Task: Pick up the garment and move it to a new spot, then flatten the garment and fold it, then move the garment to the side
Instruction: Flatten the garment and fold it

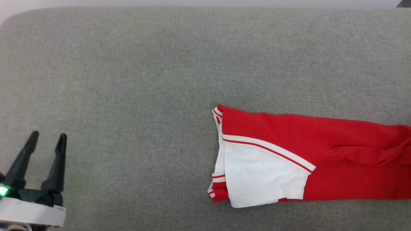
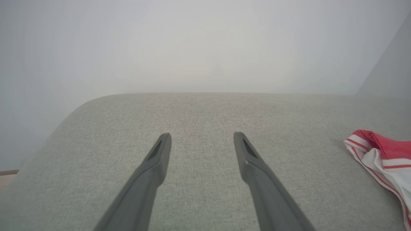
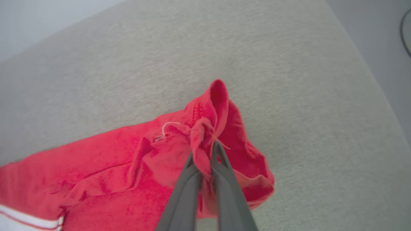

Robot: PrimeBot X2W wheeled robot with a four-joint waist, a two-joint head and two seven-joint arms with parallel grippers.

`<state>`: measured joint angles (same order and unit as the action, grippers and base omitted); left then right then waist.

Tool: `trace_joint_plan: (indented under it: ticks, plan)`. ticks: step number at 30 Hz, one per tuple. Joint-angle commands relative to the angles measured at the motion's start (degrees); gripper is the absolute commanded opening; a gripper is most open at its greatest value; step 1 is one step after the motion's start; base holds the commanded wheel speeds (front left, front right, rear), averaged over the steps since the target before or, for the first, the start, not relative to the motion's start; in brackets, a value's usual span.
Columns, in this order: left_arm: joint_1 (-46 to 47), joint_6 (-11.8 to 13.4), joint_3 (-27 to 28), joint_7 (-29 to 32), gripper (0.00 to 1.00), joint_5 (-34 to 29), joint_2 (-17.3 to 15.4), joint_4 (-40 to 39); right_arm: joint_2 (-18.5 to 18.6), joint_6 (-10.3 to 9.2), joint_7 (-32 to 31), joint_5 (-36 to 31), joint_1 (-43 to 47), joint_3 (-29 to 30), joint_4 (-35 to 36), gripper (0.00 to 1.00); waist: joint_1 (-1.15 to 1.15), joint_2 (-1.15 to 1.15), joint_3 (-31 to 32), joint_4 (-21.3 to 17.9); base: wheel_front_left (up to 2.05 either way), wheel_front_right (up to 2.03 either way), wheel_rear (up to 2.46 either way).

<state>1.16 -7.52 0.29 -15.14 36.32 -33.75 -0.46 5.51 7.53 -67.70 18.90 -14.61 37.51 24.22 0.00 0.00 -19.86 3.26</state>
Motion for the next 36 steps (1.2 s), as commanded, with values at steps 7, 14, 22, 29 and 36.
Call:
trace_joint_plan:
  ticks: [7,14,22,29,36]
  plan:
    - [-1.5,0.1,-0.7,0.1,1.0,0.5,1.6,0.6,-2.4,-0.09,-1.9,1.6,2.1,-14.8,6.3,0.0,0.0,0.0,1.9,0.6,0.0,0.0,0.0]
    - [-1.7,0.1,-1.3,0.1,1.0,0.9,2.5,0.9,-2.7,-0.09,-0.1,3.0,-0.8,-31.9,3.2,0.0,0.0,0.0,2.4,1.9,0.0,0.0,0.0]
    - [-0.6,0.1,-3.1,0.1,1.0,1.3,3.3,1.1,-2.6,-0.09,4.5,3.7,-6.5,-48.8,-6.9,0.0,0.0,0.0,2.2,3.8,0.0,0.0,0.0]
    - [0.9,0.1,-4.5,0.1,1.0,1.9,3.9,1.5,-2.6,-0.09,8.3,5.2,-11.1,-55.9,-16.3,0.0,0.0,0.0,1.4,5.7,0.0,0.0,0.0]
    - [2.1,0.1,-5.2,0.1,1.0,2.4,4.4,2.0,-2.6,-0.09,12.4,4.2,-13.5,-58.4,-25.1,0.0,0.0,0.0,0.6,6.7,0.0,0.0,0.0]
